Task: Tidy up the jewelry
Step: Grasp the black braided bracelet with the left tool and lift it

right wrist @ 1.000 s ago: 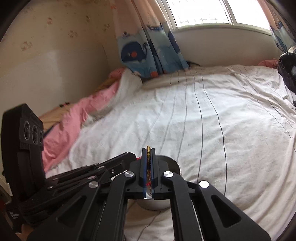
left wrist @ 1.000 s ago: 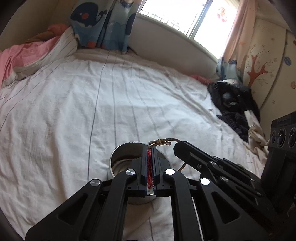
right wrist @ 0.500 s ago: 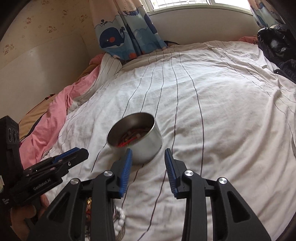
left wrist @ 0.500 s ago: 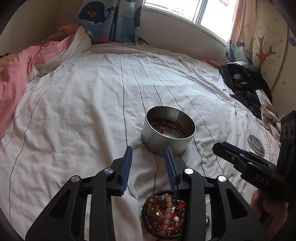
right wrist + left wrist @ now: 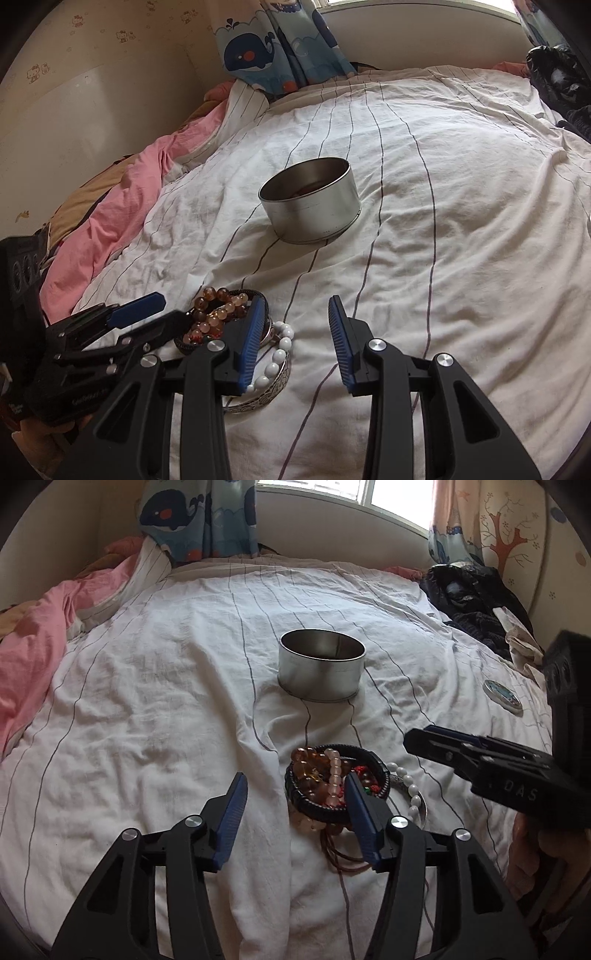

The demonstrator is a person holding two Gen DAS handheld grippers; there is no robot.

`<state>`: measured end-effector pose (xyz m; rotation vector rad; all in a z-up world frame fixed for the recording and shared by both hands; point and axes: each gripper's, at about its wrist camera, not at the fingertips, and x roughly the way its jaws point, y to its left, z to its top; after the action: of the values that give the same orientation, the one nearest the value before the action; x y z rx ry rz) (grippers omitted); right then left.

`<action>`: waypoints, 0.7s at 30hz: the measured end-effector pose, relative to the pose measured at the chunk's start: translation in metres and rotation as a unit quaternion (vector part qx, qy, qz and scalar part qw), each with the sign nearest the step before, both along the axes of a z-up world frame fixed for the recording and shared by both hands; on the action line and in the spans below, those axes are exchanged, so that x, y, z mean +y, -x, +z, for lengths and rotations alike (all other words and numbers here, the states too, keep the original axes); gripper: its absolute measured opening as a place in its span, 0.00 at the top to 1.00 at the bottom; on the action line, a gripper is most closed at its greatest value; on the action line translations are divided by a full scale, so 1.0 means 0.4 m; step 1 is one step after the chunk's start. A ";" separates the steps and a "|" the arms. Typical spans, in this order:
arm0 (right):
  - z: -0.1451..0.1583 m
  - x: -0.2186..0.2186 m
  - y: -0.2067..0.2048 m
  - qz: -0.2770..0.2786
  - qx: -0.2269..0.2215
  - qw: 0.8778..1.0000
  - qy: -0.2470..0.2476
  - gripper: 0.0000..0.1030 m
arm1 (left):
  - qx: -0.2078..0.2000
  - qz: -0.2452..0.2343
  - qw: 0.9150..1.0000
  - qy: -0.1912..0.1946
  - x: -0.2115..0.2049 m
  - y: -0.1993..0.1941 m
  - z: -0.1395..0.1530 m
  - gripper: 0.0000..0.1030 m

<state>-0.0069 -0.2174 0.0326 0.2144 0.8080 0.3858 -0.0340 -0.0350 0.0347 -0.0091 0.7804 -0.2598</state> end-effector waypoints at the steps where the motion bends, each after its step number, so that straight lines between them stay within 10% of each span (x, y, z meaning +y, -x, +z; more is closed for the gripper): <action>1: -0.003 -0.006 -0.004 -0.005 0.003 1.000 -0.004 0.65 | -0.006 -0.008 1.000 -0.010 -0.012 0.008 0.001 0.44; 12: -0.009 -0.030 -0.015 -0.025 0.004 1.000 -0.019 0.60 | -0.027 -0.048 0.994 -0.098 -0.106 0.021 -0.004 0.36; 21: -0.007 -0.035 -0.015 -0.025 0.003 0.999 -0.025 0.58 | -0.023 0.046 0.999 0.004 0.025 -0.094 0.030 0.29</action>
<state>-0.0009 -0.2313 0.0297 0.2829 0.7970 0.3584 0.0035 -0.0248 0.0465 -0.0469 0.7315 -0.1745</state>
